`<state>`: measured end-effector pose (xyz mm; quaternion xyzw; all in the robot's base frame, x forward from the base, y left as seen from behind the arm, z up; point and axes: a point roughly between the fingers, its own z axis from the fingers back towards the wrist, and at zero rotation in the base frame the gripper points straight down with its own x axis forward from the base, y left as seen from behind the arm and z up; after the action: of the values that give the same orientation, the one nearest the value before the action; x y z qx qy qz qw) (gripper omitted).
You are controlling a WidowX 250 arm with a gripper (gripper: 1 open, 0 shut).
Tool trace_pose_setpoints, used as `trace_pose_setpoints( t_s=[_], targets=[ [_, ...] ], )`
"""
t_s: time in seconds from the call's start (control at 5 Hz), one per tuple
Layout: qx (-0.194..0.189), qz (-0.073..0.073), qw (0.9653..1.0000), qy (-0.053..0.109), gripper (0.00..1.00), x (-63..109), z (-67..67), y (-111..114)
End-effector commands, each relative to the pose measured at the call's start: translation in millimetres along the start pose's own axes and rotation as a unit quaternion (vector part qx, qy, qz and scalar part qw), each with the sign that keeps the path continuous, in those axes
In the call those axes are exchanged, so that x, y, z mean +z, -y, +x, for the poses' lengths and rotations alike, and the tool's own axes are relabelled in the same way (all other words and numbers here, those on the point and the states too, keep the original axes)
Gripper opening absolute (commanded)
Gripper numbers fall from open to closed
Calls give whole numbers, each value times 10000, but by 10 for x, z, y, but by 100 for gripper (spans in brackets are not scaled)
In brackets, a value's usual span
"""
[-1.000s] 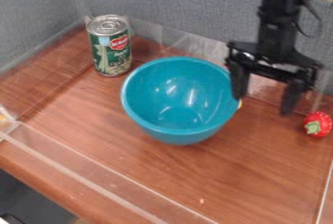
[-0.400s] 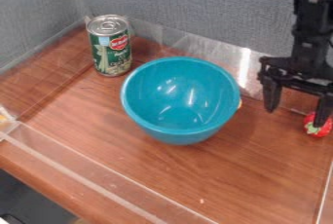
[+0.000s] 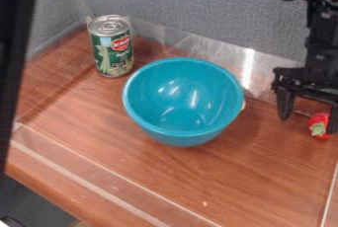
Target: Put the strawberry into the blue bowl
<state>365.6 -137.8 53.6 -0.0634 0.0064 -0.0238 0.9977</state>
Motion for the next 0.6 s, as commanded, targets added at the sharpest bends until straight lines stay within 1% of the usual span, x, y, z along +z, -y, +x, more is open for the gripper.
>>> trace_pose_setpoints(
  t_s=[0.0,0.2,0.4],
  targets=[
    [-72,-148,9990,411,100,139,181,162],
    [-48,-149,9990,412,100,27,270,207],
    [-28,-126,9992,373,100,-98,356,225]
  ],
)
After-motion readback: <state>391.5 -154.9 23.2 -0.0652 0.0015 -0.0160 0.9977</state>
